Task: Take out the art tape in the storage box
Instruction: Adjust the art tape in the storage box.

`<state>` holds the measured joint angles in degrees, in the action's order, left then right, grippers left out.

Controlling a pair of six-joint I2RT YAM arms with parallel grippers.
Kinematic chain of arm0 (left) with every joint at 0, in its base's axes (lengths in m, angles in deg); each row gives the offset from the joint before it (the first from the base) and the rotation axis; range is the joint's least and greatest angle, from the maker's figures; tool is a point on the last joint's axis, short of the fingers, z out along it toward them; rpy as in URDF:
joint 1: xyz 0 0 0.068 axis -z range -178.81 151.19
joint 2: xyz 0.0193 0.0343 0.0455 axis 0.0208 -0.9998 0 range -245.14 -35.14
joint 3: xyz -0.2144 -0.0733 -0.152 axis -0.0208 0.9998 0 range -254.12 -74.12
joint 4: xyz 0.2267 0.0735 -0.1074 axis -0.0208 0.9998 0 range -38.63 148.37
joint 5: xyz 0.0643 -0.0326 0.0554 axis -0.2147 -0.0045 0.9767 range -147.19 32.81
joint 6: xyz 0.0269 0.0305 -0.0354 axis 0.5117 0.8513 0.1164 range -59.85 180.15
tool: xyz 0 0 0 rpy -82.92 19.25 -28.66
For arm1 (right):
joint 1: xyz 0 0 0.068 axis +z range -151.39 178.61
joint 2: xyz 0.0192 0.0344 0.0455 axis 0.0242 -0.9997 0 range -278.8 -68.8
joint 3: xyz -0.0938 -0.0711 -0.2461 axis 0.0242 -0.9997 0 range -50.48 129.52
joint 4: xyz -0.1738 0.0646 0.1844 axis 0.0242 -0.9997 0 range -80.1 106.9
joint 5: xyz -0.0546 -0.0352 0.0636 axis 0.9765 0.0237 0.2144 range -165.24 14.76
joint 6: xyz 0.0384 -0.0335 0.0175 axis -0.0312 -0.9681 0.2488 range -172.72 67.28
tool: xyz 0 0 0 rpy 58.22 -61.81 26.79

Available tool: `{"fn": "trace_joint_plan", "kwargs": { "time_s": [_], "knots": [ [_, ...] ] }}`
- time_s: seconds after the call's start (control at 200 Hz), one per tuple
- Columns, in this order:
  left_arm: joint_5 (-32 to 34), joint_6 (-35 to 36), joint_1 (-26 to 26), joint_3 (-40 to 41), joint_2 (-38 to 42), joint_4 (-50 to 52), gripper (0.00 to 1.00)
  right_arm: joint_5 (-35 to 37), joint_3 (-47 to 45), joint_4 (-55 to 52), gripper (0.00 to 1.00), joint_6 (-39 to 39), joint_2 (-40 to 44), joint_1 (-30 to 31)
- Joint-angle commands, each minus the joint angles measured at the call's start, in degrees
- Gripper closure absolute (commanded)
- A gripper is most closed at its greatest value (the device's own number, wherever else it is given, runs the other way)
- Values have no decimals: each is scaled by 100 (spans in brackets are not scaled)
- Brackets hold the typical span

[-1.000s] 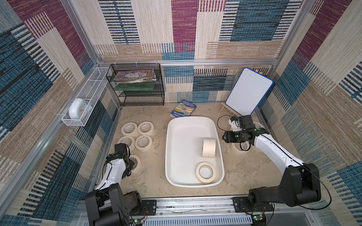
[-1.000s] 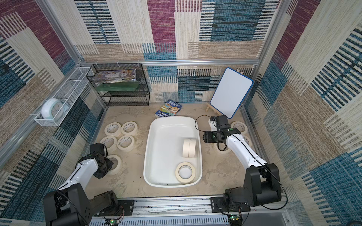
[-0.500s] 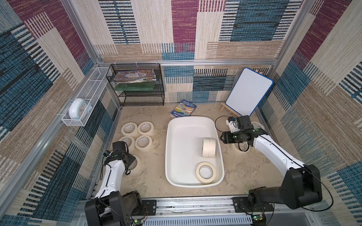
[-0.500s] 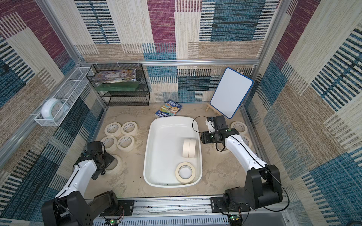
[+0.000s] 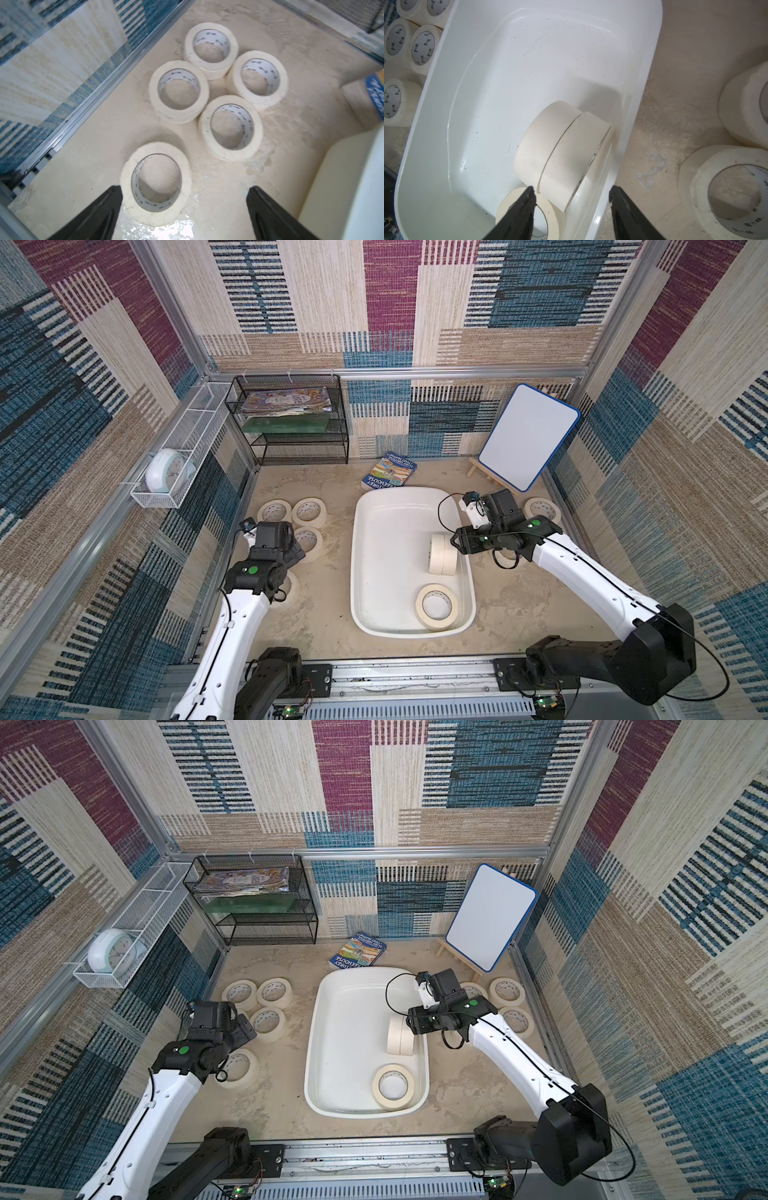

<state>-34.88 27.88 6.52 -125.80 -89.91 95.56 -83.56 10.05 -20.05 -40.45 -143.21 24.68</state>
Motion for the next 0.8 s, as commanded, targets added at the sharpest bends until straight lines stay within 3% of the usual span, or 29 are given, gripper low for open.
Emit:
{"fn": "trace_joint_plan", "kwargs": {
  "time_s": [0.0,0.175,0.381,0.521,0.651,0.796],
  "knots": [
    [423,441,471,-571,-328,294,1,-249,0,-48,38,238,-208,17],
    [202,999,1191,-1398,-896,495,1,-642,113,304,38,261,-722,98],
    [-156,1125,1647,-1763,-1477,465,1,-1120,1013,558,38,284,-1433,505],
    [-203,1230,1891,-2066,-1959,301,1,-1823,1525,755,38,333,-1875,754],
    [-347,1319,2080,-2302,-2289,218,1,-1416,1579,550,37,254,-1738,801],
    [-611,1454,2295,-2566,-2555,217,1,-148,1502,-134,37,129,-1537,796]
  ]
}}
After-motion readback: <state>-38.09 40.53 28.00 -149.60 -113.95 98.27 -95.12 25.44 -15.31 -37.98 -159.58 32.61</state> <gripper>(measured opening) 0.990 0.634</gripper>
